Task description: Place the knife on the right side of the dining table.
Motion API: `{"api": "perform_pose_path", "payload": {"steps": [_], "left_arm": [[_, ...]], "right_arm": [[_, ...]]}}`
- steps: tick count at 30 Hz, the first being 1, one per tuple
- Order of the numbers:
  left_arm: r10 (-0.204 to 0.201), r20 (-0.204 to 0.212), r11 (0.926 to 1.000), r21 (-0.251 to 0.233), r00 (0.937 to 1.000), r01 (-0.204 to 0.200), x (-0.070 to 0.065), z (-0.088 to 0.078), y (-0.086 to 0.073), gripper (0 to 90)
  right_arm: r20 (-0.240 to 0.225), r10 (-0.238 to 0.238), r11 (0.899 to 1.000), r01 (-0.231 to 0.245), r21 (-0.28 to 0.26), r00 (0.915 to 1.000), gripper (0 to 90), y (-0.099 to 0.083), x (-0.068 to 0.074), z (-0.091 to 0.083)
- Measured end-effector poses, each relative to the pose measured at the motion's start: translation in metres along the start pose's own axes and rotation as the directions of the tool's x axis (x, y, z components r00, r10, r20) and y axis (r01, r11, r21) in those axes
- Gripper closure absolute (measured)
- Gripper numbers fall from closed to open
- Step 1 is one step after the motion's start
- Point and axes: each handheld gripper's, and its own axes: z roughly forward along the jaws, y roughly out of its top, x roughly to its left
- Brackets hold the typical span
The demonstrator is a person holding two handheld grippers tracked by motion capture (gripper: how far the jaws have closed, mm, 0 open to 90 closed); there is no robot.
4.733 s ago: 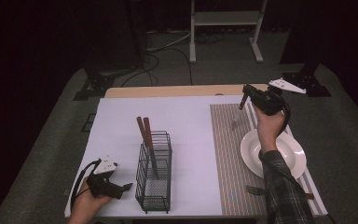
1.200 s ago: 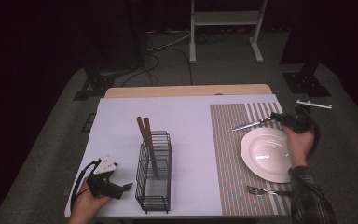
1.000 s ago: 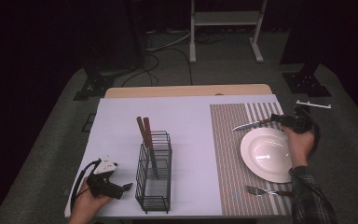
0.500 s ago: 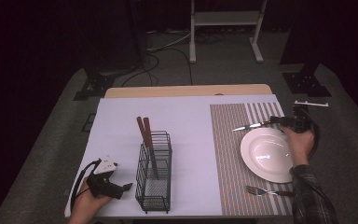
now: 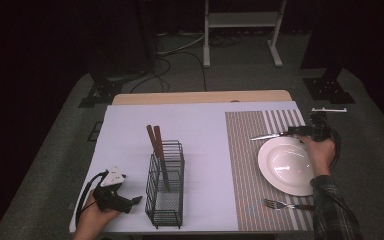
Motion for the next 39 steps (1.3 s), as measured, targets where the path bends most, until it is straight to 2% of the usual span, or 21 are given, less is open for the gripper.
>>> {"api": "perform_pose_path", "payload": {"steps": [9,17,25,29,35,39], "left_arm": [[0.000,0.000,1.0000,0.000,1.0000,0.000,0.000,0.000,0.000,0.0],[0.000,0.000,1.0000,0.000,1.0000,0.000,0.000,0.000,0.000,0.0],[0.000,0.000,1.0000,0.000,1.0000,0.000,0.000,0.000,0.000,0.0],[-0.001,0.001,1.0000,0.001,1.0000,0.001,0.000,0.000,0.000,0.0],[0.000,0.000,1.0000,0.001,1.0000,0.000,0.000,0.000,0.000,0.0],[-0.001,0.001,1.0000,0.001,1.0000,0.001,0.000,0.000,0.000,0.0]], "right_arm": [[0.026,-0.008,0.998,0.007,0.055,0.9996,20.7,0.001,0.002,0.006],[0.071,-0.026,0.997,0.020,0.076,0.9972,16.9,0.001,0.006,0.007],[0.066,-0.027,0.999,0.025,0.031,0.9974,14.7,0.002,0.006,0.002],[0.043,-0.026,1.000,0.026,-0.005,0.9987,13.5,0.001,0.011,-0.006],[0.002,-0.093,0.995,0.093,-0.045,0.9957,9.3,0.000,0.030,-0.020],[-0.025,-0.112,0.992,0.110,-0.062,0.9934,6.8,-0.001,0.037,-0.025]]}}
